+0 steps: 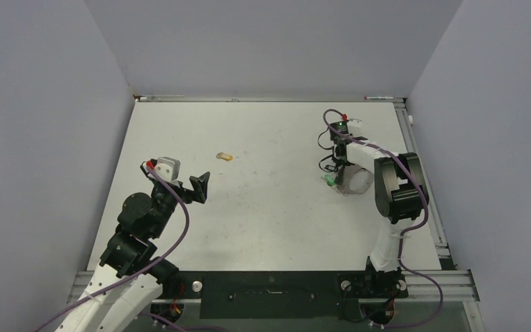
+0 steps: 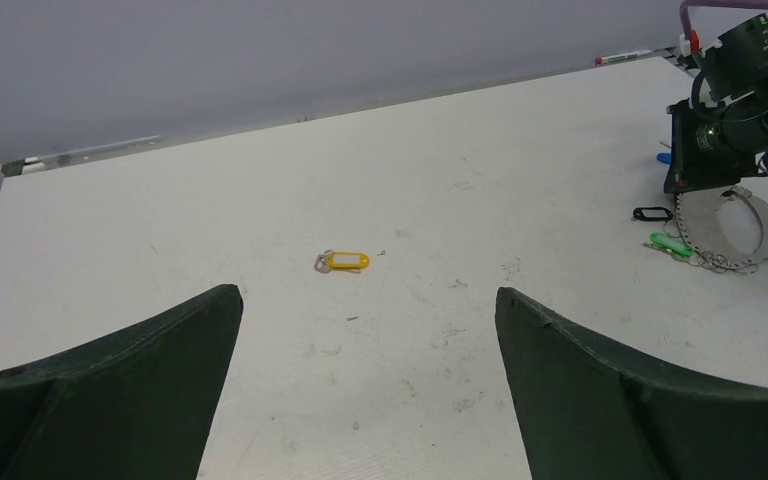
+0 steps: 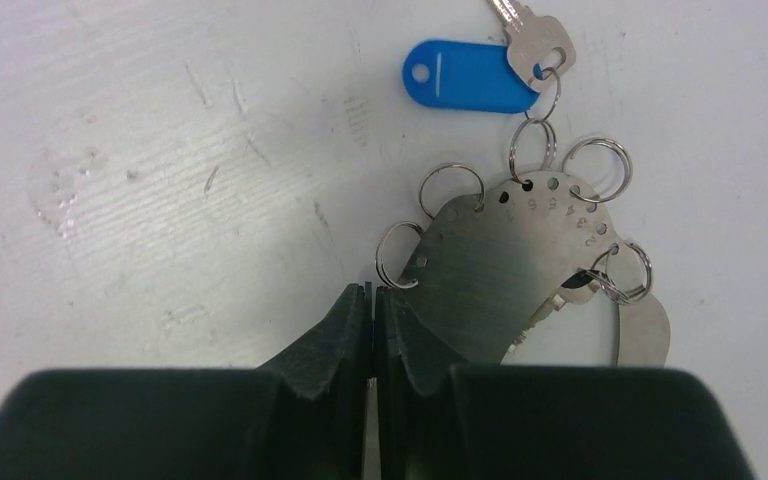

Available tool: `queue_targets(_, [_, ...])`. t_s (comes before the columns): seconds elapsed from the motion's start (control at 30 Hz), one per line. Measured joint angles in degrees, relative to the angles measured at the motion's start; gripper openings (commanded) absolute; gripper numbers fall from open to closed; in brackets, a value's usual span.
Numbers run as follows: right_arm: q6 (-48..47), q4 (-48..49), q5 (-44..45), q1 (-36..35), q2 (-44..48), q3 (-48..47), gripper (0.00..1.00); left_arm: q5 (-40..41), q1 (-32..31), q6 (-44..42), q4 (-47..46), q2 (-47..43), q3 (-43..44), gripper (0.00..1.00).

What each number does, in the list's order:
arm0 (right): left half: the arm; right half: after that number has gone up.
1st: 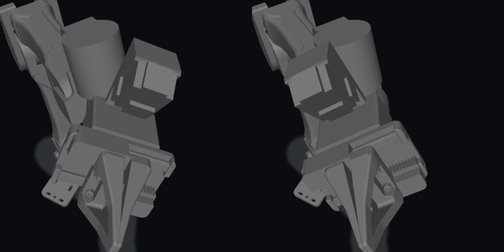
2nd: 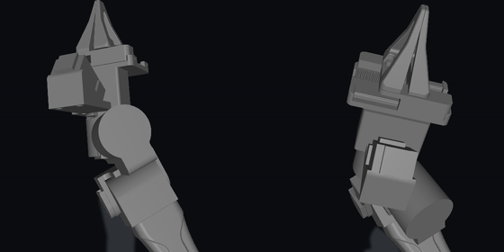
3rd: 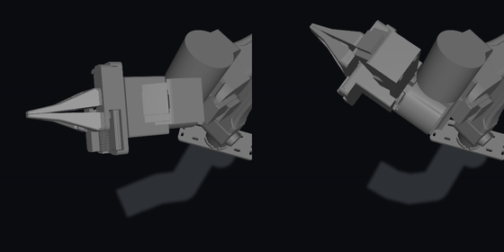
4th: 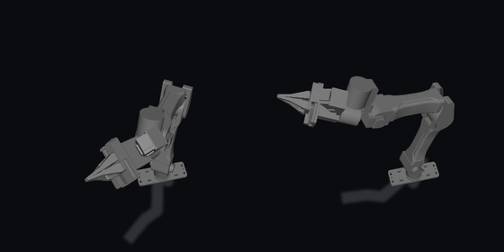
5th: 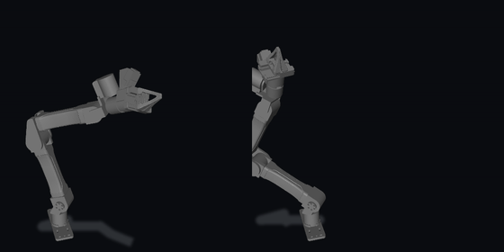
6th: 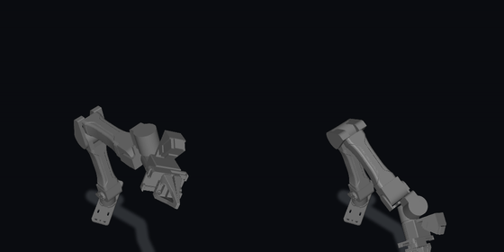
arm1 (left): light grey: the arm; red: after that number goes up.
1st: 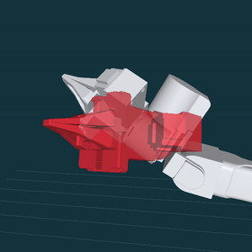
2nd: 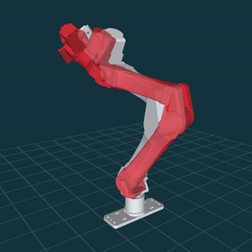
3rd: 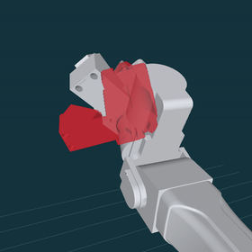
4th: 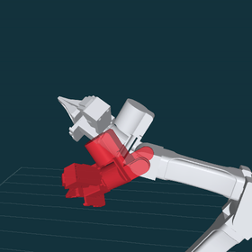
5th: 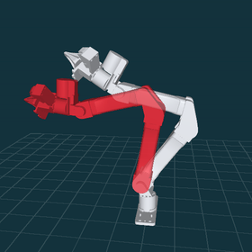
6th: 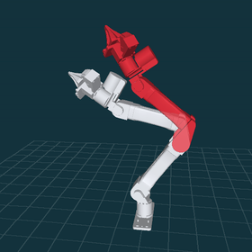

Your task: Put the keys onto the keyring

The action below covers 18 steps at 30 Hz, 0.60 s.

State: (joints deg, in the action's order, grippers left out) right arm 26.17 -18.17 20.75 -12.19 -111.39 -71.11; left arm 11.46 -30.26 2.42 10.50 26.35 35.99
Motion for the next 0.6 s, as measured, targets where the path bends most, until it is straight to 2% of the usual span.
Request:
queue_targets(0.33, [-1.42, -0.74, -0.24, -4.24, 10.21, 5.46, 0.05, -0.44, 0.17, -0.04, 0.00, 0.13, 0.00, 0.96])
queue_targets(0.6, [-5.20, 6.62, -5.03, -9.53, 23.67, 15.19, 0.05, -1.60, 0.37, -0.07, -0.02, 0.02, 0.00, 0.96])
